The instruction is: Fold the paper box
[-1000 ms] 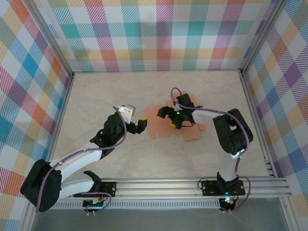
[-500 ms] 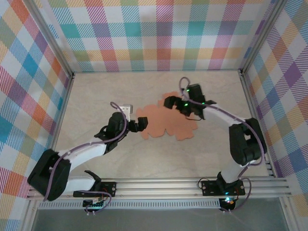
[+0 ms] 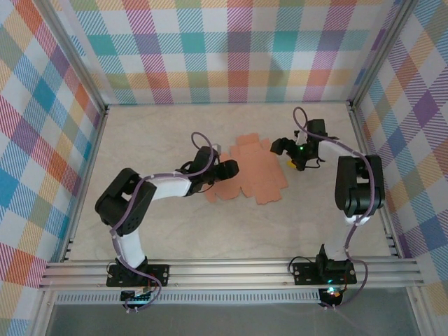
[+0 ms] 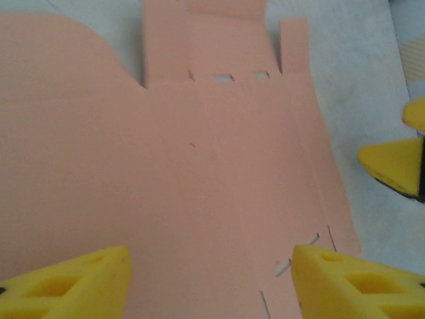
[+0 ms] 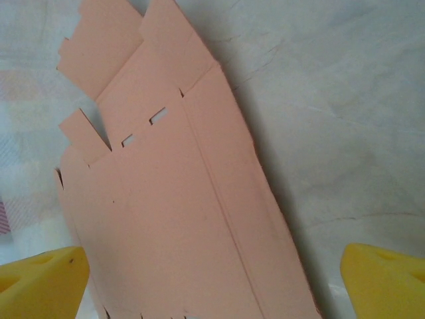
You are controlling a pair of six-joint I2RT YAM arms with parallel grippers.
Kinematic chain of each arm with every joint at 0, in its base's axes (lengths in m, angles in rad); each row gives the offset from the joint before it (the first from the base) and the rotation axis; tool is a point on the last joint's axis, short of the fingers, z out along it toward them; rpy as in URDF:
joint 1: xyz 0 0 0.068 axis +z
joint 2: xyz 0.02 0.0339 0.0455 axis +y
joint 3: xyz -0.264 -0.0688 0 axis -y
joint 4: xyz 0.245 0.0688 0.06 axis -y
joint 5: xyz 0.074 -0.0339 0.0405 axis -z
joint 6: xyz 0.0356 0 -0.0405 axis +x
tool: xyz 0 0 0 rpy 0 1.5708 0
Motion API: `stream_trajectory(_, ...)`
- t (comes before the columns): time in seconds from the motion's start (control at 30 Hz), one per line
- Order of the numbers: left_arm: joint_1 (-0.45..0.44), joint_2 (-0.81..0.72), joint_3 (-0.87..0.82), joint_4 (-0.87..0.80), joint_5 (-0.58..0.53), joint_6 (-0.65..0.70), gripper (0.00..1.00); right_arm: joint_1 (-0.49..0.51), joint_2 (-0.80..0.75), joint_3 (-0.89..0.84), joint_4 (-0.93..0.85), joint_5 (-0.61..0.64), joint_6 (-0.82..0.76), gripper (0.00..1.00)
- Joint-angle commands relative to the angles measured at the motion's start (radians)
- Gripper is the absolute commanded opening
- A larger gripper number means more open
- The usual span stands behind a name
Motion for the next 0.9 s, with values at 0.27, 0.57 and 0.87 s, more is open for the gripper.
stream_trajectory(0.27, -0.012, 0.09, 0.03, -0.061, 0.011, -0.045, 0.45, 0.015, 0.085, 0.047, -0.032, -0.233, -0.076, 0.89)
stream_trajectory(0.57, 0.008, 0.029, -0.123, -0.03, 0.014, -0.067, 0.4, 0.081, 0.009, -0.028, -0.017, -0.283, -0.09, 0.82)
stream_trajectory(0.87, 0.014, -0.026, -0.172, -0.06, 0.001, -0.041, 0.4, 0.067, -0.132, -0.147, 0.039, -0.063, -0.089, 0.83)
